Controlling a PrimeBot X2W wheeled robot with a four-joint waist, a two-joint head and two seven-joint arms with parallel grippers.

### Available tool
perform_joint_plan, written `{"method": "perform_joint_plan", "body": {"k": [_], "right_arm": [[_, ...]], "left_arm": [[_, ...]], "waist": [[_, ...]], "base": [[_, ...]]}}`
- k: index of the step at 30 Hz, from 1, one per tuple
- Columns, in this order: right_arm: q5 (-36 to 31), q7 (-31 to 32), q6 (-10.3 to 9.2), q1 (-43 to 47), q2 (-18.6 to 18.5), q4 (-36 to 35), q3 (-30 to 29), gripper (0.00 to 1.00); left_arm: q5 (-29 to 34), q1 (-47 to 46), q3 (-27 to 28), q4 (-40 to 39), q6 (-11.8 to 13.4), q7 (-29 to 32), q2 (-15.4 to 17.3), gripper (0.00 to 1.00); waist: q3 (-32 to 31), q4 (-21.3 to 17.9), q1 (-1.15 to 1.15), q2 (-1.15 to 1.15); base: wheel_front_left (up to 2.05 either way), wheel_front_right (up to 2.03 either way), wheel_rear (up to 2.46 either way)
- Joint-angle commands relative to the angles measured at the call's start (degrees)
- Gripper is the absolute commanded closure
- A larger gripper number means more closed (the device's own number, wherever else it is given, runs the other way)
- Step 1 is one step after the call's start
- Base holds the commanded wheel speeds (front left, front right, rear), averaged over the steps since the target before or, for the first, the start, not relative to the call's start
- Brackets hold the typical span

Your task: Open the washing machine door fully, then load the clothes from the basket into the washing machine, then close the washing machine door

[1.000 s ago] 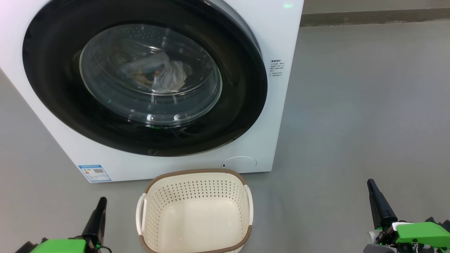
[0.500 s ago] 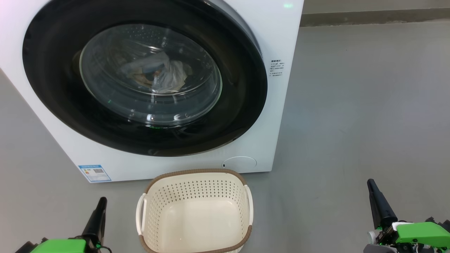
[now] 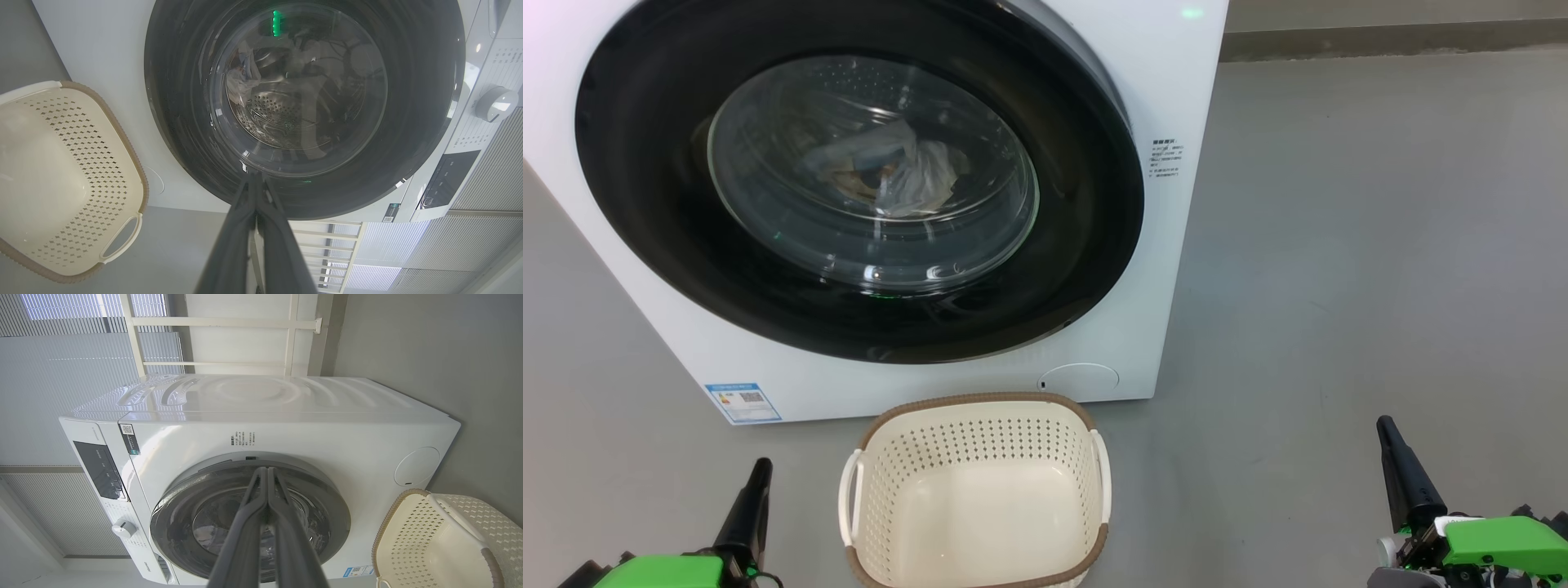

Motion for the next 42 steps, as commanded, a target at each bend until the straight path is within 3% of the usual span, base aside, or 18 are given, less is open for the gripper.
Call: {"method": "perform_joint_plan", "body": {"k": [1,42], "right_arm": [[-0.4,0.5,0.10,-2.3,-0.1,-1.4,1.1,1.00],[-0.6,0.7,0.10,-2.4,0.1,-1.4,0.8,1.00]], "left_arm": [[-0.5,-2.4,2.0,-1.1,-0.4,0.2,1.1,1.00],[-0.5,-2.4,2.0,-1.1,-0.4,0.2,1.1,1.00]], "waist": [[0.0,0.0,0.00,0.00],[0.0,0.0,0.00,0.00]], "base": [[0.00,0.00,0.00],[0.00,0.00,0.00]]}}
